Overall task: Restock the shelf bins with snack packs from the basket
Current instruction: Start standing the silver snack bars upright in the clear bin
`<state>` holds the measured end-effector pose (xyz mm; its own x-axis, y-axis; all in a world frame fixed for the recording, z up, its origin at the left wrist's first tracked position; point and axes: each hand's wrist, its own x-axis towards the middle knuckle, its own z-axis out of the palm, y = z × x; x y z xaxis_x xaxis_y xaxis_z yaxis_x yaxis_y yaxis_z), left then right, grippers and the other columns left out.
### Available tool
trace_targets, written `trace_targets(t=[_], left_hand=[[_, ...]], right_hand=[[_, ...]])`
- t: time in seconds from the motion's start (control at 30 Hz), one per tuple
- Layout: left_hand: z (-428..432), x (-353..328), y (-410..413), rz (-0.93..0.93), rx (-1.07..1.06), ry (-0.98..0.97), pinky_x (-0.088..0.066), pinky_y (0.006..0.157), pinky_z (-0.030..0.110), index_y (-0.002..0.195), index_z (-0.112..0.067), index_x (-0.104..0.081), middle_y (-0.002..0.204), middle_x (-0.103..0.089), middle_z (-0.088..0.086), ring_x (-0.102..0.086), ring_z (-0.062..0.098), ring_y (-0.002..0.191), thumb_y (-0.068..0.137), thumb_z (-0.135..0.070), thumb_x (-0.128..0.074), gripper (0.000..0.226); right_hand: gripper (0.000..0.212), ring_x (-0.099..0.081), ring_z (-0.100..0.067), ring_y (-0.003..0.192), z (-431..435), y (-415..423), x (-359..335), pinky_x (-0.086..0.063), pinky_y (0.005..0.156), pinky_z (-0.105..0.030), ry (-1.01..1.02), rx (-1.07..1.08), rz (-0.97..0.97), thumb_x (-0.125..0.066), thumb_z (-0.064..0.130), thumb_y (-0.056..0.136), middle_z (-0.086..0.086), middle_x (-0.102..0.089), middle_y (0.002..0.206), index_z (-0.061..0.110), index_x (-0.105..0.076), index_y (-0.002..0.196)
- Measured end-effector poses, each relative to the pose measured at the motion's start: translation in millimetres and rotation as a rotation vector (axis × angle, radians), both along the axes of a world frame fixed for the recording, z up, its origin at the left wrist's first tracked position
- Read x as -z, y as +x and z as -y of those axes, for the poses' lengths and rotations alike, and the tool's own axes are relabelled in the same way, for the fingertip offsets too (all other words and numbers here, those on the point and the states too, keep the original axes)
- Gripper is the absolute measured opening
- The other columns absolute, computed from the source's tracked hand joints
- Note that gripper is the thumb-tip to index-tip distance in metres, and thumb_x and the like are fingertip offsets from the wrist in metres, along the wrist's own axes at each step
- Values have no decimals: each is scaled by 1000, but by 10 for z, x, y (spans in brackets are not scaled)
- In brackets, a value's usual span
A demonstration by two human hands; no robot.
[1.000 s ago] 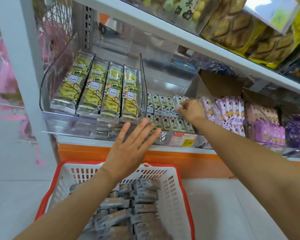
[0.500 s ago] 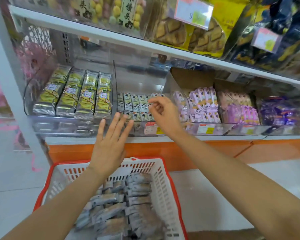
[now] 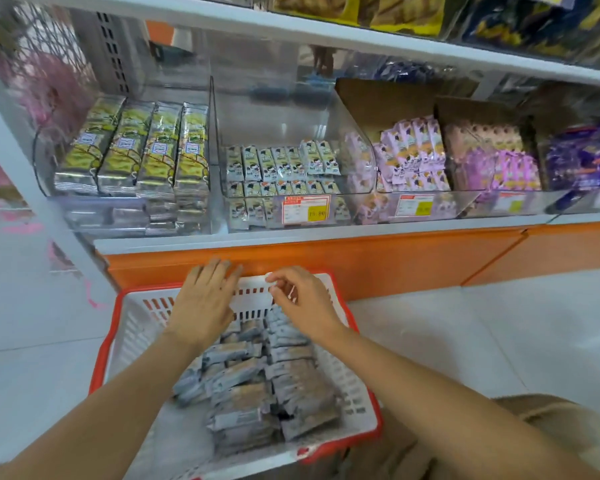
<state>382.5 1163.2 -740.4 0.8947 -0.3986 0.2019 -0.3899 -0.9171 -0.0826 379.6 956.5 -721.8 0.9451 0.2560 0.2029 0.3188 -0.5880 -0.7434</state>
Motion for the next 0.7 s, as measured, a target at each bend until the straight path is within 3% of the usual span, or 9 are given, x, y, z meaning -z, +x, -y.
trace_targets(t=[0.1,0.2,0.33,0.4,0.47,0.57,0.7], left_hand=[[-119,205,11,-98,-35,33,-40,100,53,129,-1,-59,123,-60,21,-52,39,118,50,-23,-91,88],[-205,366,31,-158,-73,31,-44,101,54,134,-1,-55,127,-60,21,-55,39,120,54,-25,-90,90],[-316,660,61,-185,-98,29,-33,111,54,141,-2,-47,138,-52,22,-48,39,129,65,-22,-83,86],[-356,791,68,-175,-92,48,-21,116,52,142,-2,-47,139,-52,21,-45,38,132,64,-19,-82,87],[-377,887,68,-162,-92,68,-12,118,51,146,-4,-42,144,-49,19,-38,36,137,68,-21,-78,87],[-396,991,86,-143,-81,12,-18,118,55,147,-4,-39,145,-47,20,-32,37,138,70,-16,-76,86],[-374,1048,86,-153,-90,-9,-15,119,54,147,-3,-38,145,-44,21,-30,38,139,71,-11,-68,82]], right_hand=[[18,-55,-3,82,-4,-99,428,-52,77,-30,-111,-12,-155,-61,18,92,8,-58,92,19,-66,110],[20,-58,-9,90,-40,-188,760,-55,82,-33,-189,-56,-309,-62,19,92,4,-63,102,16,-65,112],[25,-60,-14,100,-98,-272,1050,-46,83,-22,-330,-96,-466,-60,25,95,0,-63,114,17,-62,119],[25,-59,-18,101,-137,-300,1172,-47,86,-24,-340,-116,-530,-58,23,97,-5,-63,115,14,-61,120],[26,-58,-21,106,-184,-300,1292,-48,91,-28,-345,-137,-556,-58,21,96,-8,-62,117,12,-60,121],[36,-54,-23,116,-273,-250,1444,-44,94,-31,-423,-140,-575,-60,23,95,-7,-58,127,16,-56,131],[47,-50,-26,120,-381,-208,1663,-42,99,-35,-513,-197,-560,-65,20,90,-9,-59,130,16,-54,136]])
